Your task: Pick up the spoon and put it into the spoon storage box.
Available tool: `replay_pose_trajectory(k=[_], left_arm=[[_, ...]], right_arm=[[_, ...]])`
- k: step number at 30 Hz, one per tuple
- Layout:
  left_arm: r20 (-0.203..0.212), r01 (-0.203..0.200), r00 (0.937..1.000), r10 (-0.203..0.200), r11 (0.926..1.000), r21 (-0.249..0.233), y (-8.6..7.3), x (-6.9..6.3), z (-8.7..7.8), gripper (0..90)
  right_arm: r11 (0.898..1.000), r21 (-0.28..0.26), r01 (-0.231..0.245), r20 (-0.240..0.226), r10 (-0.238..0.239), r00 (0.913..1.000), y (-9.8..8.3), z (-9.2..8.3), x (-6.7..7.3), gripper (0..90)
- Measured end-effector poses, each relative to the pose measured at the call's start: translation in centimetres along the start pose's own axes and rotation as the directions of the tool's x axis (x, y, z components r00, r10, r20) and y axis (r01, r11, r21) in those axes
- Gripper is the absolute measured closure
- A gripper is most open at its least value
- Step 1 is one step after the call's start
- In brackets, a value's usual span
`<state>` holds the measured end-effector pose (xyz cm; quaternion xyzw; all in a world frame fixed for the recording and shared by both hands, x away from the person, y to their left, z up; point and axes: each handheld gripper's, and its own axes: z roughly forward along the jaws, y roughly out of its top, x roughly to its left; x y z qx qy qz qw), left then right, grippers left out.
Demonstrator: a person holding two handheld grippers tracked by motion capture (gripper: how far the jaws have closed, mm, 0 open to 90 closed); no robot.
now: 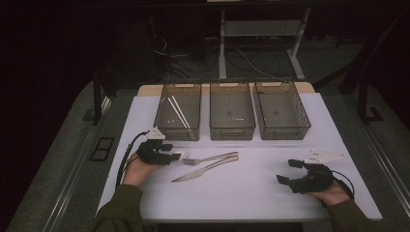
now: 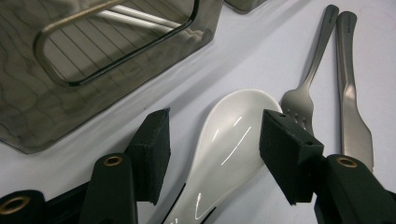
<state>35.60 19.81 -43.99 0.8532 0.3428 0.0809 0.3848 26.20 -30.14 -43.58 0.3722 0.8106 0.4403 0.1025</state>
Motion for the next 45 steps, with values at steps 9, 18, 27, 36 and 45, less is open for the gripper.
replay_pose_trajectory(k=[9, 18, 27, 36, 45], left_arm=[[-0.012, -0.035, 0.9993, 0.036, 0.9982, 0.048, -0.4, -0.2, 0.1, 43.8], [0.002, -0.091, 0.9959, 0.091, 0.9938, 0.064, -0.4, -1.0, 0.2, 50.0], [0.021, -0.151, 0.9885, 0.15, 0.9861, 0.07, -0.4, -1.5, 0.1, 61.3], [0.014, -0.168, 0.9857, 0.168, 0.983, 0.074, -0.3, -1.4, -0.2, 71.3], [0.02, -0.161, 0.987, 0.16, 0.9853, 0.057, -0.3, -1.3, -0.6, 79.5]], right_arm=[[1.0, 0.002, -0.001, 0.001, 0.001, 1.0, 0.0, 0.0, 0.0, 19.6], [1.0, 0.002, 0.0, 0.002, 0.0, 1.0, 0.0, 0.0, 0.0, 19.6], [1.0, 0.002, 0.0, 0.003, 0.0, 1.0, 0.0, 0.0, 0.0, 19.7], [1.0, 0.003, 0.001, 0.005, -0.002, 1.0, 0.0, 0.0, 0.0, 19.7], [1.0, 0.005, -0.002, 0.007, 0.002, 1.0, 0.0, 0.0, 0.0, 19.8]])
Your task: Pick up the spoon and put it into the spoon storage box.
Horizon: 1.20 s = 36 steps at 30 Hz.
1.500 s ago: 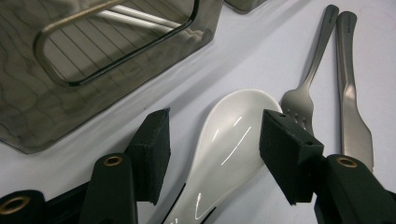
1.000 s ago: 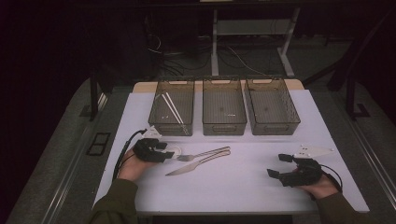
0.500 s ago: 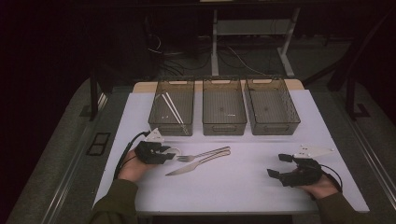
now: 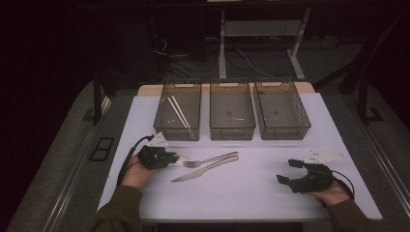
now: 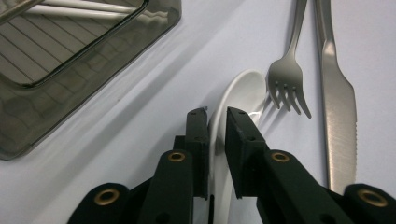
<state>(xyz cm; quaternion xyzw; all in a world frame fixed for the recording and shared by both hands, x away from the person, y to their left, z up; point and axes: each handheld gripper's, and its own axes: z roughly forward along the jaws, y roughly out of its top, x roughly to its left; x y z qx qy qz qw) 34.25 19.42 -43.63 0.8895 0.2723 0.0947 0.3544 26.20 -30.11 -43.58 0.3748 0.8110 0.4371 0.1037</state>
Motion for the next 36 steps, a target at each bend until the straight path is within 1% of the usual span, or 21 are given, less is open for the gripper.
replay_pose_trajectory(k=[5, 8, 18, 22, 24, 26, 27, 28, 29, 34, 36], left_arm=[[0.01, 0.003, 0.9999, -0.003, 1.0, -0.008, 0.0, 0.1, -0.2, 82.3], [0.007, 0.001, 1.0, -0.001, 1.0, -0.006, 0.1, 0.0, -0.2, 83.1], [-0.038, -0.004, 0.9993, 0.004, 1.0, -0.001, 0.1, 0.0, -0.4, 83.4], [-0.045, 0.013, 0.9989, -0.013, 0.9998, -0.016, 0.1, 0.1, -0.6, 83.4], [-0.048, 0.012, 0.9988, -0.013, 0.9998, -0.016, 0.1, 0.1, -0.8, 83.4], [-0.051, 0.016, 0.9985, -0.017, 0.9995, -0.028, 0.1, 0.1, -0.9, 83.4], [-0.052, 0.011, 0.9985, -0.013, 0.9995, -0.028, 0.2, 0.2, -1.1, 83.4], [-0.052, 0.021, 0.9984, -0.023, 0.9991, -0.036, 0.2, 0.1, -1.1, 83.4], [-0.053, 0.017, 0.9984, -0.019, 0.9992, -0.036, 0.2, 0.2, -1.3, 83.5], [-0.05, 0.023, 0.9984, -0.025, 0.9984, -0.051, 0.4, 0.1, -1.6, 83.5], [-0.048, 0.016, 0.9987, -0.019, 0.9983, -0.056, 0.5, 0.0, -1.7, 83.5]], right_arm=[[1.0, 0.002, 0.0, -0.001, 0.0, 1.0, 0.0, 0.0, 0.0, 19.8], [1.0, 0.003, 0.007, 0.002, -0.007, 1.0, 0.0, 0.0, 0.0, 19.8], [1.0, 0.0, 0.01, 0.002, -0.01, 0.9999, 0.0, 0.1, 0.1, 19.8], [1.0, -0.006, 0.024, -0.001, -0.024, 0.9997, 0.1, 0.2, 0.2, 19.3], [1.0, -0.012, 0.025, -0.005, -0.025, 0.9997, 0.1, 0.3, 0.4, 17.7], [1.0, -0.02, 0.021, -0.01, -0.021, 0.9997, 0.2, 0.4, 0.5, 14.0], [1.0, -0.019, 0.02, -0.01, -0.02, 0.9998, 0.2, 0.5, 0.6, 13.7], [1.0, -0.019, 0.019, -0.009, -0.019, 0.9998, 0.2, 0.6, 0.6, 12.4], [1.0, -0.017, 0.016, -0.009, -0.016, 0.9998, 0.2, 0.6, 0.7, 11.6], [1.0, -0.025, 0.015, -0.014, -0.016, 0.9998, 0.3, 0.8, 0.8, 11.5], [1.0, -0.023, 0.018, -0.014, -0.018, 0.9997, 0.3, 0.9, 0.8, 11.5]])
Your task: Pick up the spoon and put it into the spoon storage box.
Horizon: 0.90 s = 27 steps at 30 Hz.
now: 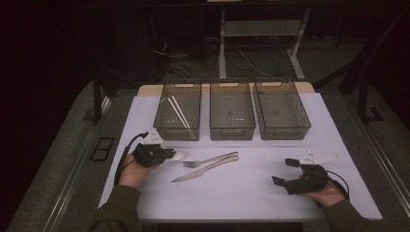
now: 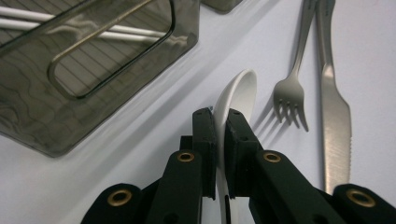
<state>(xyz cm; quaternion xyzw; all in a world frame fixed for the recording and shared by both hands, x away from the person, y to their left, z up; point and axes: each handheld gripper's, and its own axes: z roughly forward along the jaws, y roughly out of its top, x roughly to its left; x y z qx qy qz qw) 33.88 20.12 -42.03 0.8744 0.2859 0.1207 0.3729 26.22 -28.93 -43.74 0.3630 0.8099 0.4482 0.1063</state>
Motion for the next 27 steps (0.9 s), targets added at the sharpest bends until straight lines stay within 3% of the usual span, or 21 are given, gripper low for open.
replay_pose_trajectory(k=[16, 24, 27], left_arm=[[0.014, -0.022, 0.9996, 0.023, 0.9979, -0.062, 1.8, -0.9, -1.1, 83.5], [0.066, -0.02, 0.9974, 0.03, 0.9907, -0.135, 3.7, -1.3, -0.9, 83.5], [0.075, -0.03, 0.9964, 0.04, 0.9904, -0.135, 4.6, -1.5, -0.5, 83.5]], right_arm=[[1.0, -0.009, -0.002, -0.007, 0.002, 1.0, 0.1, -0.3, 0.0, 11.6], [1.0, -0.015, -0.012, -0.009, 0.012, 0.9999, 0.1, -0.3, -0.2, 11.6], [1.0, -0.02, -0.008, -0.009, 0.008, 0.9999, 0.1, -0.3, -0.3, 11.6]])
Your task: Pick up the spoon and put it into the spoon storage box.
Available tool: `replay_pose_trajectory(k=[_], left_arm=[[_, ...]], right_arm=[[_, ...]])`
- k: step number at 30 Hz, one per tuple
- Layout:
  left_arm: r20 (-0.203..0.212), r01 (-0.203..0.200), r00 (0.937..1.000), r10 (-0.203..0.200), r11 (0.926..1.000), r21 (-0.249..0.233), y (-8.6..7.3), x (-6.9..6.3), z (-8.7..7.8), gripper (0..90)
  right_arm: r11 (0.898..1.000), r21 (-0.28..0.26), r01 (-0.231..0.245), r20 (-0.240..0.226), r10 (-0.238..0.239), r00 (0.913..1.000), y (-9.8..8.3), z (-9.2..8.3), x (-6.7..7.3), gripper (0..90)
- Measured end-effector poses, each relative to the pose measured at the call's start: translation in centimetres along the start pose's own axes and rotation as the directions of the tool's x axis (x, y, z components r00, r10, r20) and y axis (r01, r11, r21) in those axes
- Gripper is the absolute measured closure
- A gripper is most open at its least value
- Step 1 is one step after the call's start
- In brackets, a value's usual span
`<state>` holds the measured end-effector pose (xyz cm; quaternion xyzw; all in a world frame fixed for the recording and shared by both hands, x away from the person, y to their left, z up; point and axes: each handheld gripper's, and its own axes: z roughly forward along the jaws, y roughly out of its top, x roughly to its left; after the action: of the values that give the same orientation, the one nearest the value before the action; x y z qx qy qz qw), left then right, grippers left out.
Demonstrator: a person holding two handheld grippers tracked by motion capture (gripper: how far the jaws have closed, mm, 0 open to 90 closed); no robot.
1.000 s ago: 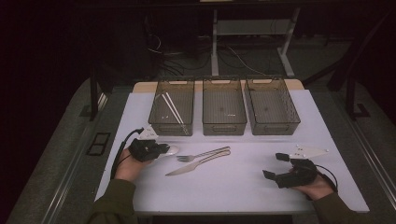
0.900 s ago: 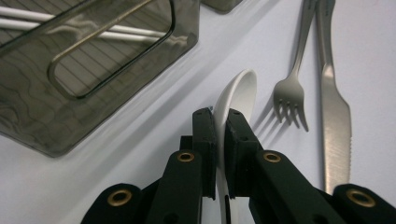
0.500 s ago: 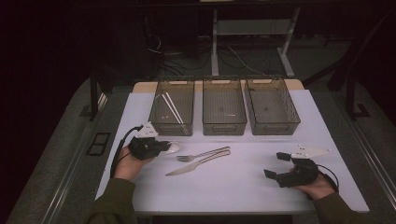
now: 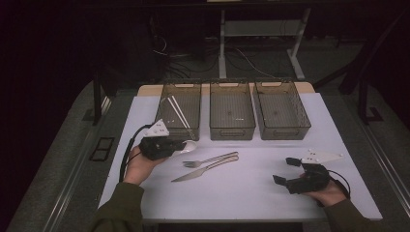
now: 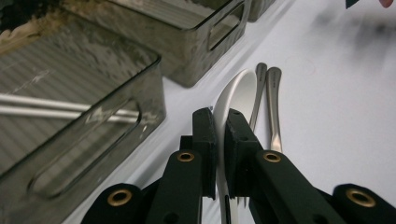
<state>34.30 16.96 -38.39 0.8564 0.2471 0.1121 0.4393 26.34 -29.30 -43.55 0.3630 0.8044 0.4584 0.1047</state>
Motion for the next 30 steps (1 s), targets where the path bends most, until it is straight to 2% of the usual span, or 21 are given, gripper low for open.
replay_pose_trajectory(k=[7, 10, 12, 21, 23, 30], left_arm=[[0.026, 0.0, 0.9997, 0.0, 0.9996, -0.028, 2.7, 0.5, 1.7, 83.5], [0.021, -0.021, 0.9995, 0.021, 0.9995, -0.024, 4.4, 0.9, 2.4, 83.5], [0.034, -0.017, 0.9993, 0.019, 0.9988, -0.046, 5.3, 1.2, 2.8, 83.5], [0.032, -0.041, 0.9986, 0.042, 0.9988, -0.028, 7.5, 1.9, 5.9, 83.4], [0.028, -0.033, 0.999, 0.034, 0.9986, -0.04, 8.1, 1.9, 6.7, 83.5], [0.023, -0.06, 0.9979, 0.061, 0.9977, -0.031, 11.5, 1.9, 9.5, 83.5]], right_arm=[[1.0, -0.012, -0.003, -0.011, 0.003, 0.9999, 0.1, -0.2, 0.1, 11.6], [1.0, -0.023, -0.013, -0.012, 0.013, 0.9998, 0.2, -0.4, -0.1, 11.6], [1.0, -0.02, -0.007, -0.012, 0.007, 0.9999, 0.2, -0.3, -0.2, 11.6], [1.0, -0.01, -0.007, -0.017, 0.007, 0.9998, 0.1, -0.1, -0.2, 11.6], [1.0, -0.009, -0.009, -0.016, 0.009, 0.9998, 0.1, -0.2, -0.1, 11.6], [1.0, -0.012, -0.009, -0.013, 0.009, 0.9999, 0.1, -0.3, -0.2, 11.6]])
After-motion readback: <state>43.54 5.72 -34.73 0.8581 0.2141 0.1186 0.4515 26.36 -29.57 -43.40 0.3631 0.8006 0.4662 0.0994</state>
